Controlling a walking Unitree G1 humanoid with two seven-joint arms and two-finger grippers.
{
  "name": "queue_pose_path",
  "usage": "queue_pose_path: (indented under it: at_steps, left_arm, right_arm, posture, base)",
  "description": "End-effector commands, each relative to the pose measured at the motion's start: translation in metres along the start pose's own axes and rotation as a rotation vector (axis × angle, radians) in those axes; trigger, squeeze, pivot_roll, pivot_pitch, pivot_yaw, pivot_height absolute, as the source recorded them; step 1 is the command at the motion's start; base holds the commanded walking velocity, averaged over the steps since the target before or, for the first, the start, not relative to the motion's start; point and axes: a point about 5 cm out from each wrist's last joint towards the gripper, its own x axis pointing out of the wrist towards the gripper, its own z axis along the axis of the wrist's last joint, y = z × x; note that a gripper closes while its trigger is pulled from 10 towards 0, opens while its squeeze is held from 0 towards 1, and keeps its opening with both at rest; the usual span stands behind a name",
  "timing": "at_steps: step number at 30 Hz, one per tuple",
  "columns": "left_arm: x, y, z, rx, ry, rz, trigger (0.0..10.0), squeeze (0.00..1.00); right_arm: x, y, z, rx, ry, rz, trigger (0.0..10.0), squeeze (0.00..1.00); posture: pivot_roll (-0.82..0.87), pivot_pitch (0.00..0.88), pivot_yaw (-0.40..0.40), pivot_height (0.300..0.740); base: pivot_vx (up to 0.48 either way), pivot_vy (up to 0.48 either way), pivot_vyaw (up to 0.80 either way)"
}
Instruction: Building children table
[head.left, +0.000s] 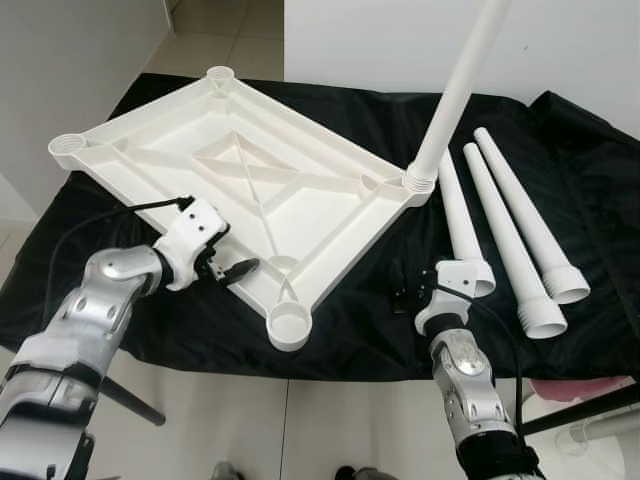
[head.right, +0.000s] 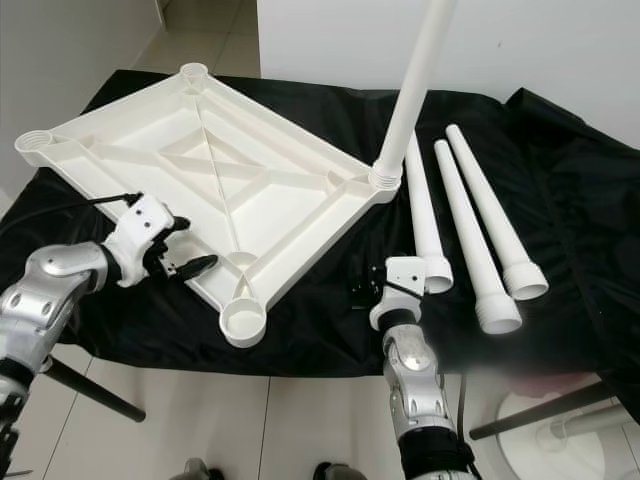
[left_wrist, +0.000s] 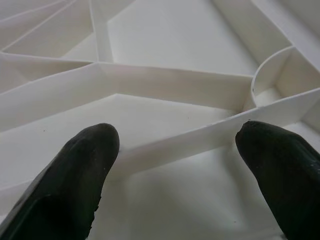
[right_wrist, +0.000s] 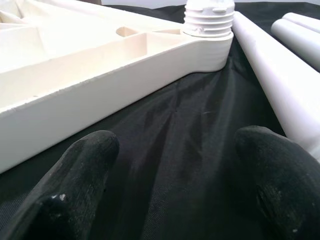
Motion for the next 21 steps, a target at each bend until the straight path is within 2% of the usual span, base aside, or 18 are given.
queue_pose_path:
  at_steps: [1,6,11,13,15,21]
  left_arm:
    - [0.005,-0.014,-0.016,-0.014,0.07,-0.117,10.0,0.0]
    - [0.014,-0.002,-0.008,0.022,0.087,-0.093,10.0,0.0]
    - [0.02,0.002,-0.007,0.031,0.114,-0.088,10.0,0.0]
    - [0.022,0.001,-0.008,0.066,0.128,-0.115,10.0,0.0]
    - [0.022,0.001,-0.008,0.066,0.128,-0.115,10.0,0.0]
    - [0.029,-0.005,-0.011,0.111,0.185,-0.24,10.0,0.0]
  right_arm:
    - [-0.001,-0.001,-0.001,0.003,0.013,-0.005,10.0,0.0]
    - [0.0,-0.001,0.0,0.005,0.008,-0.007,10.0,0.0]
    - [-0.001,-0.002,0.0,0.007,0.006,-0.018,10.0,0.0]
    - [-0.003,-0.003,0.0,0.008,0.007,-0.026,10.0,0.0]
    - [-0.003,-0.003,0.0,0.008,0.007,-0.026,10.0,0.0]
    - [-0.008,-0.001,-0.002,0.011,0.017,-0.031,10.0,0.0]
  posture:
    - [0.03,0.123,-0.039,0.74]
    - [0.02,0.127,-0.028,0.74]
    - [0.01,0.134,-0.016,0.74]
    - [0.0,0.141,-0.012,0.74]
    - [0.0,0.141,-0.012,0.74]
    - [0.0,0.163,-0.005,0.74]
  base:
    - [0.0,0.0,0.0]
    - [0.0,0.0,0.0]
    - [0.0,0.0,0.0]
    - [0.0,0.0,0.0]
    - [0.0,0.0,0.0]
    - [0.0,0.0,0.0]
